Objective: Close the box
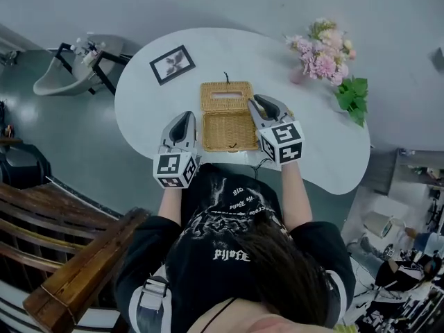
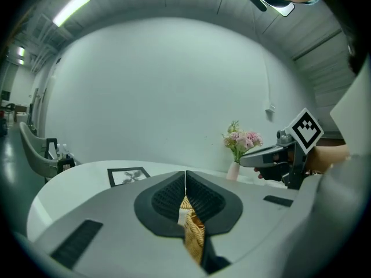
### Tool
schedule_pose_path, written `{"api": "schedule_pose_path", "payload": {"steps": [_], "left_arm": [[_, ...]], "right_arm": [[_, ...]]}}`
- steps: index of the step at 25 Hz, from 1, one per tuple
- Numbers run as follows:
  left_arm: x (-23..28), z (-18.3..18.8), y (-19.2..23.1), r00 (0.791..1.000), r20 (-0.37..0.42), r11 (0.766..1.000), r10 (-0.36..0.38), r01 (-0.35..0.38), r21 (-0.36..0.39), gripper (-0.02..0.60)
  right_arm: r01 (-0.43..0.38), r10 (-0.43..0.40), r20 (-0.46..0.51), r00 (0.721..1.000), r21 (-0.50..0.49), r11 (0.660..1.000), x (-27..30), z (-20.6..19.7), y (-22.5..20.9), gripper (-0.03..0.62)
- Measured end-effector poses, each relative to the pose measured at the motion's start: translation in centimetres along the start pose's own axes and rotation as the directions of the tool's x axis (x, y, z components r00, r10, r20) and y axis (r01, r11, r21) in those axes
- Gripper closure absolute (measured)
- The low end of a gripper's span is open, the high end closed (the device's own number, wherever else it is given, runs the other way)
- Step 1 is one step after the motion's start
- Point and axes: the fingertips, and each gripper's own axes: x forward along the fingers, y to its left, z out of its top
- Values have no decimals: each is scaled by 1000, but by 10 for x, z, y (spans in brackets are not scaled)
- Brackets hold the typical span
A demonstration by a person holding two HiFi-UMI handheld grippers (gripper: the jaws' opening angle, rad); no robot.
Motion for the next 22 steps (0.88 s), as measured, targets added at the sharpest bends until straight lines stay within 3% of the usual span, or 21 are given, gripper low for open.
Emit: {"api": "schedule_pose_path", "payload": {"steps": [3, 12, 22], "left_arm": [[10, 1, 13, 999, -19, 999, -32, 32, 1, 557], [29, -3, 43, 991, -75, 994, -110, 110, 0, 557], [30, -13, 70, 993, -108, 998, -43, 39, -42, 557]], "right_arm": [[-26, 26, -46, 999, 1, 1000, 25, 7, -2, 456], [-107, 100, -191, 976, -27, 994, 94, 11, -3, 433], [-234, 185, -416, 890, -69, 970, 159, -19, -11, 410]]}}
